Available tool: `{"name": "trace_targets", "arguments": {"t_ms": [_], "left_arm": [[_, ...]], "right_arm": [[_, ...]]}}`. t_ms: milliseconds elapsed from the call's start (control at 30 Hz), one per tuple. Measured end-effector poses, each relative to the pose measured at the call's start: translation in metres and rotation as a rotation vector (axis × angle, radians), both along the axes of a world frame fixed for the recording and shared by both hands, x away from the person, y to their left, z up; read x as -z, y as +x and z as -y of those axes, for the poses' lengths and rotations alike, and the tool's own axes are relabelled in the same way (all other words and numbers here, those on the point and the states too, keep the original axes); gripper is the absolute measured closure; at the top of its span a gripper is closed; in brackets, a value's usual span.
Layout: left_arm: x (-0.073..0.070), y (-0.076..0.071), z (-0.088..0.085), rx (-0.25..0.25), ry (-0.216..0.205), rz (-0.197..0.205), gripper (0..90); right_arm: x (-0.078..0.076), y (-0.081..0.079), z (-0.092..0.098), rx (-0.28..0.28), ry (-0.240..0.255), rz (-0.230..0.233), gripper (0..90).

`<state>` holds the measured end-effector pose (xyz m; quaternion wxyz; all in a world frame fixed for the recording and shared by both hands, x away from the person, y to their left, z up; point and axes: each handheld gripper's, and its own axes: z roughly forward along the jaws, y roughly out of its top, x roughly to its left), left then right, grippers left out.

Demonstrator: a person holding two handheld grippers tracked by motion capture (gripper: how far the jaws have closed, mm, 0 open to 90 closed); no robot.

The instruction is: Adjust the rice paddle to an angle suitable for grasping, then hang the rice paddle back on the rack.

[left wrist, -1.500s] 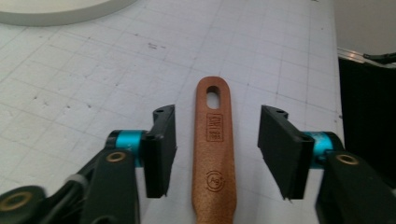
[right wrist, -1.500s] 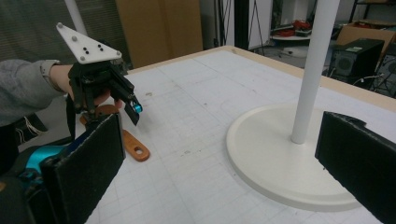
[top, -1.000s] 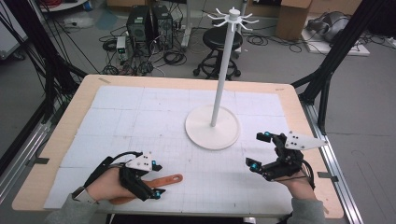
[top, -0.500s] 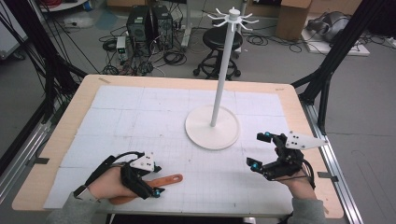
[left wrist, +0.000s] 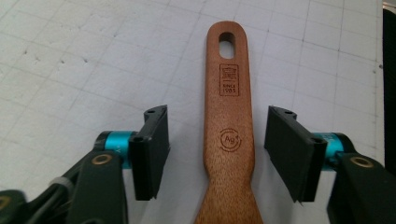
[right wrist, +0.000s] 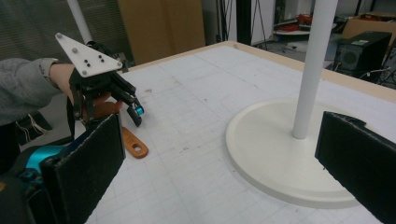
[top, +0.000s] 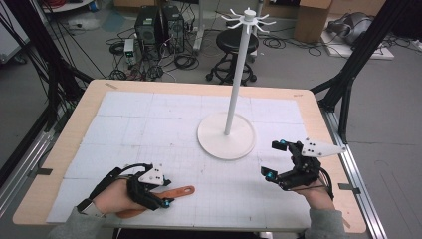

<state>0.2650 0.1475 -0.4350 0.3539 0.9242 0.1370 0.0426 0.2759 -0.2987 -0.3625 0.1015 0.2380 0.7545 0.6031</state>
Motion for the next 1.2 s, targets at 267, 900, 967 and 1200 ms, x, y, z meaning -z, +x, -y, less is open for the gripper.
{"name": "trace_targets", "arguments": {"t_ms": [267, 900, 967, 1200], "left_arm": [[-0.001, -0.005, -0.007, 0.024, 0.001, 0.009, 53.2], [-0.003, -0.006, -0.006, 0.044, 0.006, 0.004, 65.0], [-0.004, -0.006, -0.005, 0.039, 0.009, 0.006, 65.0], [-0.013, -0.005, -0.01, 0.018, -0.049, 0.01, 65.0]], "right_arm": [[0.0, 0.005, -0.006, -0.019, -0.006, -0.004, 0.4], [0.0, 0.006, -0.008, -0.021, -0.017, -0.002, 0.4], [-0.001, 0.004, -0.007, -0.018, -0.011, -0.005, 0.3], [-0.001, 0.006, -0.004, -0.01, -0.007, -0.001, 0.3]]}}
